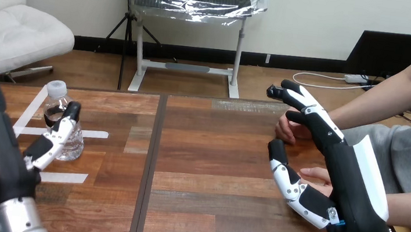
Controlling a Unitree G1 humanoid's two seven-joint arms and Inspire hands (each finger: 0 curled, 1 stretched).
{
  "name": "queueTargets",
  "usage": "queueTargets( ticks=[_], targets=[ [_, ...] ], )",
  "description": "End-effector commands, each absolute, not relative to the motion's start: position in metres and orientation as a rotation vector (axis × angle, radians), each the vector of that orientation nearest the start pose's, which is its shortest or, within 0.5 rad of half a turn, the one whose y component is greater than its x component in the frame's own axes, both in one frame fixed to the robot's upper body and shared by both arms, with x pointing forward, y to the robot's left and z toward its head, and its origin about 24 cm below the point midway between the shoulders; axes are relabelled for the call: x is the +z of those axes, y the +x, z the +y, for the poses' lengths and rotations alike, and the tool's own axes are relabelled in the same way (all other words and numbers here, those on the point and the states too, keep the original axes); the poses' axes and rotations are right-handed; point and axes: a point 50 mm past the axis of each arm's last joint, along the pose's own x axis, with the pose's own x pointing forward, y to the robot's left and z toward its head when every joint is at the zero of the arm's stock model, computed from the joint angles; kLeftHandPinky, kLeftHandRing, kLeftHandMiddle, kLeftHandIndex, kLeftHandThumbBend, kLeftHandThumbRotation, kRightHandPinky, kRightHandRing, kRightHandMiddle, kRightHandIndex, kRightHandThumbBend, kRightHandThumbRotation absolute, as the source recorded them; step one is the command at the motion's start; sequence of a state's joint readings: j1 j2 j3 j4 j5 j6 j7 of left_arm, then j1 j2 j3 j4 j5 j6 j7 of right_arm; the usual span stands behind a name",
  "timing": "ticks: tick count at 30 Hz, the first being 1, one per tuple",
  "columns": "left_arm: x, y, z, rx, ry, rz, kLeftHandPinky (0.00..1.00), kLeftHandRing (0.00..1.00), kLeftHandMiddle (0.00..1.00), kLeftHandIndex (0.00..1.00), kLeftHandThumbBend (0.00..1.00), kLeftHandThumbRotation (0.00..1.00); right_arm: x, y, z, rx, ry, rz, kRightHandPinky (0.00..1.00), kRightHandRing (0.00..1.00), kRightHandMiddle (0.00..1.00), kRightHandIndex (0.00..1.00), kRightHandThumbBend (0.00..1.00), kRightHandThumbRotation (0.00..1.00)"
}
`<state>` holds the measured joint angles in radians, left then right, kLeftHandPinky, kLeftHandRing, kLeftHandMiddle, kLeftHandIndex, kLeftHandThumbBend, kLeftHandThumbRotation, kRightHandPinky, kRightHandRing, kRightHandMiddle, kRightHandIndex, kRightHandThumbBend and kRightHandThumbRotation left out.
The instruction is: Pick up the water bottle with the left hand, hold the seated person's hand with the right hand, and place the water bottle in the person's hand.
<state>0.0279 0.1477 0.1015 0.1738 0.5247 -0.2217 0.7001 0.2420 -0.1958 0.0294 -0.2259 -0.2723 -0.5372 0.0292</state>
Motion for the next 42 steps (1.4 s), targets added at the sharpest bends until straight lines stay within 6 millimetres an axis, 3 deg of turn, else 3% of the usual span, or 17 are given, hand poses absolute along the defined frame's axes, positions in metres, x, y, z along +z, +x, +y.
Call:
queueTargets(
  ticks=[1,21,26,42],
  targets=[
    [0.054,0.253,0.224,0.658,0.635,-0.262,0.85,0.93,0.95,0.96,0.81,0.43,0.104,0.202,-0.158,0.141,-0.452,-0.592,0.83,0.88,0.92,0.82,0.14,0.00],
    [0.051,0.277,0.229,0.610,0.642,-0.138,0.80,0.88,0.91,0.91,0.86,0.45,0.105,0.203,-0.159,0.149,-0.457,-0.592,0.85,0.90,0.92,0.82,0.14,0.00],
    [0.051,0.285,0.230,0.601,0.665,-0.127,0.75,0.85,0.89,0.88,0.88,0.45,0.106,0.204,-0.159,0.148,-0.461,-0.591,0.85,0.89,0.92,0.82,0.15,0.00],
    [0.051,0.304,0.236,0.607,0.723,-0.052,0.74,0.84,0.88,0.89,0.87,0.48,0.106,0.204,-0.158,0.152,-0.463,-0.584,0.86,0.89,0.92,0.82,0.15,0.00]
  ],
)
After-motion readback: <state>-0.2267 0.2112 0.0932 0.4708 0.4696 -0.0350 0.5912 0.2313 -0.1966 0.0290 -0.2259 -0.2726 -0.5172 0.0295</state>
